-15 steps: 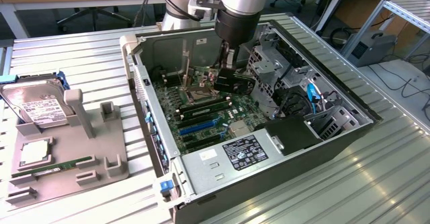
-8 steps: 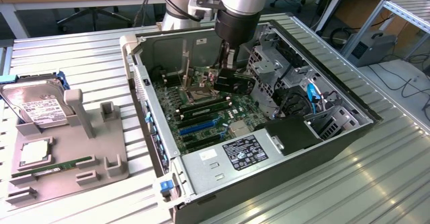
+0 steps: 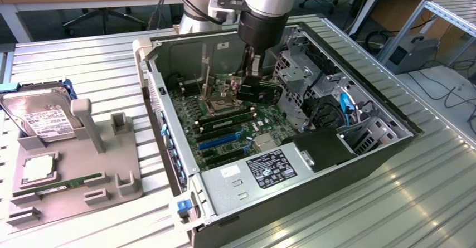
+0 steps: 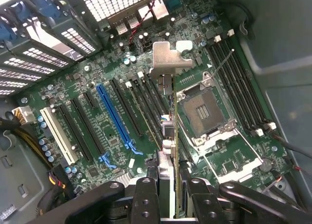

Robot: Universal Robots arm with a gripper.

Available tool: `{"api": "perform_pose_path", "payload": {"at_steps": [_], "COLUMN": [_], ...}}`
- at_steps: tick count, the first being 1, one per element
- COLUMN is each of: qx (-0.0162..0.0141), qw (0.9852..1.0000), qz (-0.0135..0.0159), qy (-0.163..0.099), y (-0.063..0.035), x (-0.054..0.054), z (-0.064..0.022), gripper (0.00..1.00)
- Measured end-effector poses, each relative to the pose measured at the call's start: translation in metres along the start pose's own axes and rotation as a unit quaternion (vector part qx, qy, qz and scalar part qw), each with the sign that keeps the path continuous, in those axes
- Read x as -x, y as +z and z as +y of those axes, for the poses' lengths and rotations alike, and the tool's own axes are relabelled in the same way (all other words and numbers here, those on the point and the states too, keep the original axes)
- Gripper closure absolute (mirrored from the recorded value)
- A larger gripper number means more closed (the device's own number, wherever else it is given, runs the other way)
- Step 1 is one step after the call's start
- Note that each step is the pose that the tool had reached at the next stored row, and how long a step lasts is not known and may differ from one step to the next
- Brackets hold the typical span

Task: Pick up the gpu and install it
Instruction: 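Insert the gpu into the slot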

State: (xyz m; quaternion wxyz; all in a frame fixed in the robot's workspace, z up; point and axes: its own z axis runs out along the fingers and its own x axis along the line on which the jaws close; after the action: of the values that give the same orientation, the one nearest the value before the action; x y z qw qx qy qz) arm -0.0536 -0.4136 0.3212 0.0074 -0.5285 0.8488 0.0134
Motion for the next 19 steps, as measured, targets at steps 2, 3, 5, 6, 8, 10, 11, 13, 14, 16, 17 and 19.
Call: {"api": "perform_pose_path", "payload": {"at_steps": [2,3,5,6,8,10,11,13,14,16,17,19], "qx": [0.0001,0.0001,0.0002,0.0002,0.0002,0.0003,0.0004,0.0004,0.0005,0.0006,0.0006,0.0007], "qw": [1.0,1.0,1.0,1.0,1.0,0.9999,0.9999,0.9999,0.9999,0.9998,0.9997,0.9997], "qz": [0.0,0.0,0.0001,0.0001,0.0001,0.0002,0.0002,0.0002,0.0002,0.0003,0.0003,0.0004], "qy": [-0.002,-0.004,-0.006,-0.007,-0.009,-0.012,-0.013,-0.016,-0.017,-0.021,-0.023,-0.025], "y": [0.0,0.0,0.0,0.0,0.0001,0.0001,0.0001,0.0001,0.0001,0.0001,0.0001,0.0001], "x": [0.0,0.0,0.0,0.0,0.0,0.0,0.0,0.0,0.0,0.0,0.0,0.0001], "z": [0.0,0.0,0.0,0.0,0.0,0.0,-0.0001,-0.0001,-0.0001,-0.0001,-0.0001,-0.0001], "gripper": [0.73,0.73,0.73,0.73,0.73,0.73,0.73,0.73,0.73,0.73,0.73,0.73]}}
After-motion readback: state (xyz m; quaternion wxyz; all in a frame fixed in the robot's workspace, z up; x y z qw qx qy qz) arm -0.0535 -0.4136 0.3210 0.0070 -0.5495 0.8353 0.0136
